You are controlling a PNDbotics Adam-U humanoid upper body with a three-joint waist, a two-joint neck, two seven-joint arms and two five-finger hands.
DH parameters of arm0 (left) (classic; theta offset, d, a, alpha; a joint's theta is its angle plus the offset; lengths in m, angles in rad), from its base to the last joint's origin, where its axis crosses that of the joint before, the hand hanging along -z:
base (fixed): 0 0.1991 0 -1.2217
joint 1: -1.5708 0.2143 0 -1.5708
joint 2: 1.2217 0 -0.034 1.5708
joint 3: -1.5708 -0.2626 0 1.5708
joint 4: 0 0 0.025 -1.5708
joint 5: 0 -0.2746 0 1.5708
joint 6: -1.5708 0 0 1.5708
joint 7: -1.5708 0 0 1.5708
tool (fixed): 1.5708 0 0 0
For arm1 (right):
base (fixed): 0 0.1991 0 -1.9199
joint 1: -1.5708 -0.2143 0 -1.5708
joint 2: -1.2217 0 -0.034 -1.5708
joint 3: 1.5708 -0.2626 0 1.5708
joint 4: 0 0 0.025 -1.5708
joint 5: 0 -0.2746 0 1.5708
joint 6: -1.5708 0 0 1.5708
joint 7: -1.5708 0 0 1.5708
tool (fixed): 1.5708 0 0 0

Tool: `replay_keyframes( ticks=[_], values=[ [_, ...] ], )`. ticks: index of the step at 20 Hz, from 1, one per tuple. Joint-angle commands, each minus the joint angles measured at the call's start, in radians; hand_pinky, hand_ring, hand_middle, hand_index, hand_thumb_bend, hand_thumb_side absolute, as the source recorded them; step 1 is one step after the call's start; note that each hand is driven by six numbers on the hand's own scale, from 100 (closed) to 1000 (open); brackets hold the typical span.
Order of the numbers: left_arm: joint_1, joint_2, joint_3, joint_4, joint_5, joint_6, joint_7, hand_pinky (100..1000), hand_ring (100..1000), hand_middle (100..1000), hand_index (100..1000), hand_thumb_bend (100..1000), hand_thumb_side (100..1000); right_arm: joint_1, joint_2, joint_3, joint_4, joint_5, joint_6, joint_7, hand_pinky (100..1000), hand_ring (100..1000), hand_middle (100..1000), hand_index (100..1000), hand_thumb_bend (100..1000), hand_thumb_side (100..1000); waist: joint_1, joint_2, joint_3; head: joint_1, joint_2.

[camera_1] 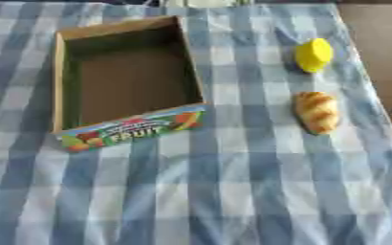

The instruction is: Pick up objects on the table and place them in the box.

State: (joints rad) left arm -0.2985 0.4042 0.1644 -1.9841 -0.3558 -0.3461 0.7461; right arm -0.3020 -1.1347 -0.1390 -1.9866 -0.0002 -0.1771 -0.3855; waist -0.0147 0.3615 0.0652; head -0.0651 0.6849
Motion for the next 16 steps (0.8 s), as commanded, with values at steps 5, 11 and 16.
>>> replay_keyframes(
  ticks=[5,11,16],
  values=[
    [0.001,0.018,0.008,-0.016,0.001,-0.001,0.005,787,793,780,928,312,377,-0.004,-0.031,-0.011,-0.013,0.009,0.007,0.003,802,888,761,803,100,423,0.001,-0.026,0.002,-0.01,0.006],
    [0.004,0.014,0.003,-0.016,0.005,-0.002,0.0,786,793,780,928,309,380,-0.019,-0.078,0.051,-0.013,0.059,0.057,0.114,812,903,786,831,100,453,0.005,-0.026,0.008,-0.027,0.013],
    [0.005,0.013,-0.002,-0.016,0.01,-0.003,-0.007,787,793,780,928,308,379,-0.025,-0.118,0.117,-0.013,0.133,0.109,0.247,828,926,818,864,100,545,0.01,-0.028,0.015,-0.043,0.031]
  ],
)
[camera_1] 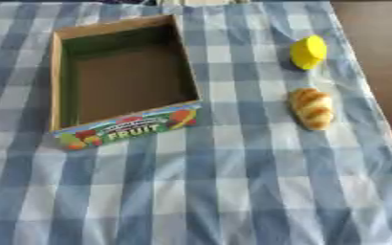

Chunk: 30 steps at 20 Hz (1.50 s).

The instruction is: Pick up objects on the table and place them in the box.

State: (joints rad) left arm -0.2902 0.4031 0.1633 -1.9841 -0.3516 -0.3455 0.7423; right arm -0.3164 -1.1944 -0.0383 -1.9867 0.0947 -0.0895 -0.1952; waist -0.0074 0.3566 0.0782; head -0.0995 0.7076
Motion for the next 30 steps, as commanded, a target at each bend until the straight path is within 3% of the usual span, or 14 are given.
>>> replay_keyframes(
  ticks=[1,6,18,30],
  values=[
    [-0.003,0.014,-0.001,-0.016,0.007,-0.004,-0.004,787,793,780,928,309,378,-0.01,-0.067,0.029,-0.013,0.053,0.031,0.083,830,928,820,867,100,552,0.003,-0.024,0.003,-0.01,0.009],
    [-0.002,0.017,-0.006,-0.016,0.011,-0.006,-0.01,787,793,780,928,307,380,0.0,-0.104,0.082,-0.013,0.104,0.057,0.178,840,938,833,885,100,589,0.004,-0.027,0.005,-0.016,0.008],
    [-0.005,0.019,-0.015,-0.016,0.023,-0.01,-0.022,786,792,780,929,307,380,-0.038,-0.133,0.146,-0.012,0.13,0.039,0.333,846,945,842,904,100,630,0.0,-0.031,0.014,-0.022,0.005],
    [-0.01,0.016,-0.023,-0.016,0.035,-0.014,-0.035,787,792,779,927,306,383,-0.076,-0.108,0.21,0.075,0.124,0.009,0.489,851,966,842,911,124,540,0.001,-0.039,0.022,-0.025,-0.002]
  ],
)
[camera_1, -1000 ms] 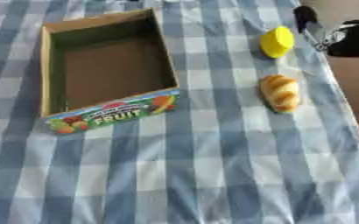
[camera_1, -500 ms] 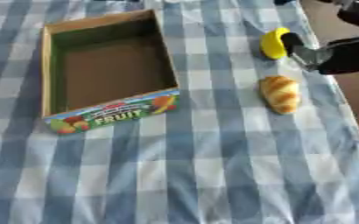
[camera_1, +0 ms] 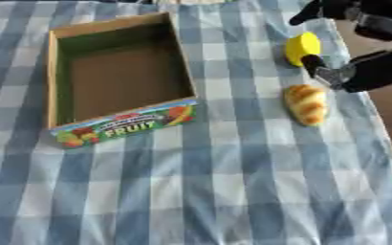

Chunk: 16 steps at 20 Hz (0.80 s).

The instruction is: Pick up objects on the table and place them in the box.

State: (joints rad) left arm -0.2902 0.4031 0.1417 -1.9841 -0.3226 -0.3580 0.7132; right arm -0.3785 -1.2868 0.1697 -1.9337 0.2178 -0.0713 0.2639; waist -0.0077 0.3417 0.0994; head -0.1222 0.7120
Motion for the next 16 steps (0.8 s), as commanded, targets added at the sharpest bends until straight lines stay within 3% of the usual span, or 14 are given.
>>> replay_keyframes(
  ticks=[1,2,4,7,16],
  values=[
    [-0.009,0.015,-0.002,-0.016,0.007,-0.001,-0.008,786,792,779,927,305,384,-0.014,-0.012,0.007,0.03,0.005,-0.014,0.04,853,968,840,915,145,525,0.002,-0.024,0.001,-0.003,-0.007],
    [-0.009,0.015,-0.002,-0.016,0.008,-0.001,-0.009,786,792,780,927,304,384,-0.013,-0.008,0.01,0.039,0.01,-0.017,0.047,854,970,836,919,186,448,0.003,-0.023,0.001,-0.003,-0.007],
    [-0.008,0.014,-0.002,-0.016,0.009,-0.001,-0.01,786,794,780,927,304,385,-0.007,-0.002,0.012,0.056,0.023,-0.019,0.055,857,973,831,920,218,475,0.004,-0.023,0.0,-0.002,-0.006],
    [-0.008,0.012,-0.004,-0.016,0.011,-0.001,-0.013,786,797,782,927,300,389,0.004,0.006,0.014,0.08,0.044,-0.013,0.057,865,989,819,916,307,421,0.005,-0.022,-0.002,-0.001,-0.004],
    [-0.006,0.007,-0.009,-0.016,0.017,-0.001,-0.021,786,799,783,927,295,393,-0.002,0.034,0.035,0.137,0.033,0.012,0.086,875,1000,828,913,408,276,0.008,-0.022,0.001,-0.005,-0.002]
  ],
)
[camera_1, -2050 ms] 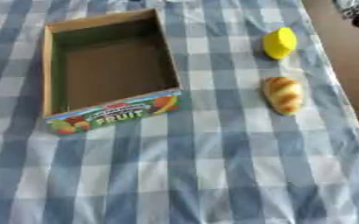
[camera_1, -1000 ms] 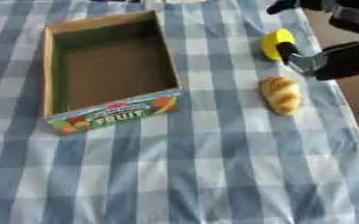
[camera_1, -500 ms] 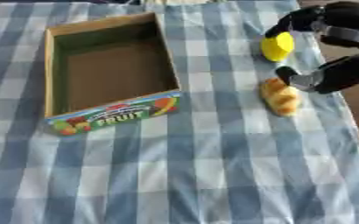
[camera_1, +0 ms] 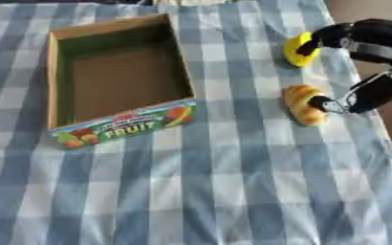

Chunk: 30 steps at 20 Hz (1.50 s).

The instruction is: Pick up objects on the table and place them in the box.

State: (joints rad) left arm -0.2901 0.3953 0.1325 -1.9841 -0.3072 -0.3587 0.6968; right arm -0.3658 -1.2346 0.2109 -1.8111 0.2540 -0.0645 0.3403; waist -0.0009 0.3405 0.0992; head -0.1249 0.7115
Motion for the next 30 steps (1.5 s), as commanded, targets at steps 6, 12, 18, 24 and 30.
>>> replay_keyframes(
  ticks=[6,12,18,24,30],
  values=[
    [-0.006,0.01,-0.004,-0.016,0.006,0.001,-0.008,786,799,783,927,290,398,-0.036,0.01,0.016,0.069,0.019,0.009,0.028,874,1000,827,907,438,263,0.001,-0.017,0.004,-0.004,-0.001],
    [-0.007,0.006,-0.006,-0.016,0.009,0.001,-0.009,786,799,783,927,287,401,-0.056,0.043,0.042,0.146,0.05,0.003,0.046,874,1000,829,907,444,276,0.005,-0.013,0.008,-0.005,-0.003],
    [-0.009,0.003,-0.008,-0.016,0.011,0.0,-0.011,786,800,784,928,285,403,-0.071,0.071,0.056,0.211,0.074,-0.005,0.045,871,1000,825,904,444,277,0.009,-0.009,0.009,-0.007,-0.006],
    [-0.007,-0.004,-0.012,-0.016,0.014,0.001,-0.014,786,800,784,928,277,410,-0.084,0.096,0.057,0.274,0.098,-0.013,0.031,870,1000,823,900,436,264,0.013,-0.004,0.013,-0.013,-0.011],
    [-0.008,-0.009,-0.016,-0.016,0.017,0.001,-0.017,785,800,784,928,272,415,-0.098,0.116,0.07,0.307,0.111,-0.027,0.034,868,997,813,890,426,266,0.018,0.003,0.015,-0.017,-0.017]
  ],
)
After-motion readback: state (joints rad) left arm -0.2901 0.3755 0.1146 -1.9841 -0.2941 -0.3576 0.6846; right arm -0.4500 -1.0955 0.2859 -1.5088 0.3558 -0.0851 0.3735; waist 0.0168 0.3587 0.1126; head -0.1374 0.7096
